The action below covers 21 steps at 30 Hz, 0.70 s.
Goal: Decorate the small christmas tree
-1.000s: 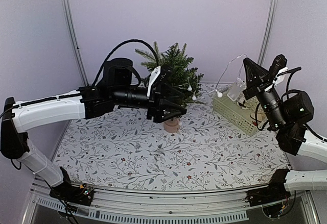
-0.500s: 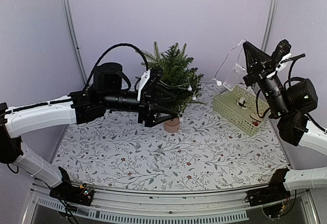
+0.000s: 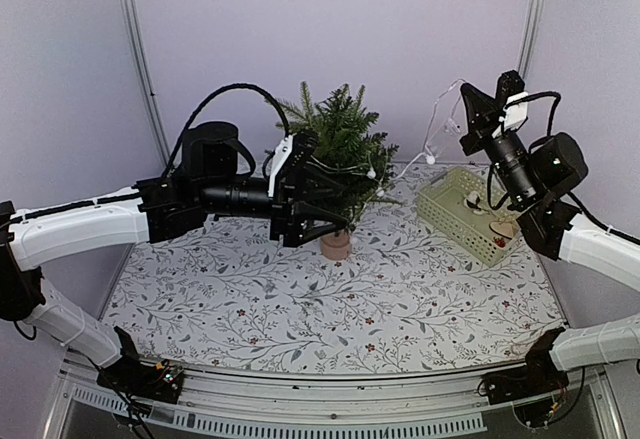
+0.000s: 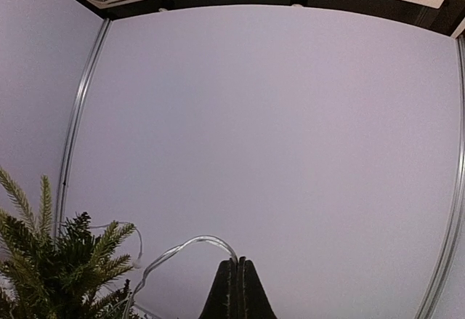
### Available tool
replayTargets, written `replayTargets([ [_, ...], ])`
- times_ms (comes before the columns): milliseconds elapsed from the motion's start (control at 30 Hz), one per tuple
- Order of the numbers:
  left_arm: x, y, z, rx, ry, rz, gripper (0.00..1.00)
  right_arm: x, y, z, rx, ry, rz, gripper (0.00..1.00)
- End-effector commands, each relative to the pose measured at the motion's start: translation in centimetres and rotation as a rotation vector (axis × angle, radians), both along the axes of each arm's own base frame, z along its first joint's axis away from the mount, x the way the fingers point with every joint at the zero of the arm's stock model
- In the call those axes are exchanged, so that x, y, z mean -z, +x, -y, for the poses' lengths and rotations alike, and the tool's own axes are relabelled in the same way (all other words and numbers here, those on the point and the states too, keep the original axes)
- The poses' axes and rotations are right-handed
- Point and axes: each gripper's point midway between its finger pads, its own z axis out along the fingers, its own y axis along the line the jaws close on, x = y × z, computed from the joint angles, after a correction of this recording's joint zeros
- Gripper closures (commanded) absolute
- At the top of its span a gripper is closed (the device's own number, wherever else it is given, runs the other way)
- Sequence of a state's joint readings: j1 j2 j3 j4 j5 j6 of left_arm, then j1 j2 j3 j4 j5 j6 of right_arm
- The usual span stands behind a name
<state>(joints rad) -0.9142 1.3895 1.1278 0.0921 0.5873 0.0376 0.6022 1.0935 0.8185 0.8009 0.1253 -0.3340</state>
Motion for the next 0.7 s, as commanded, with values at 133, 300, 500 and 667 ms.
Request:
replayTargets([
  [133, -0.5, 0.7, -0.5, -0.028, -0.011, 0.037, 0.23, -1.4, 3.9, 1.1, -0.047, 0.021, 0.045, 1.0],
  [300, -0.4, 1.0, -0.7, -0.04, -0.006, 0.037, 0.23, -0.8, 7.0, 0.2, -0.097, 0.0, 0.037, 1.0],
  [500, -0.4, 1.1, -1.1, -0.05, -0.012, 0.037, 0.23, 0.6, 10.6, -2.2, -0.173, -0.046, 0.029, 1.0],
  [667, -0.3, 1.2, -1.6, -0.062, -0.011, 0.036, 0.23, 2.4, 13.6, -3.7, -0.225, -0.079, 0.009, 1.0],
])
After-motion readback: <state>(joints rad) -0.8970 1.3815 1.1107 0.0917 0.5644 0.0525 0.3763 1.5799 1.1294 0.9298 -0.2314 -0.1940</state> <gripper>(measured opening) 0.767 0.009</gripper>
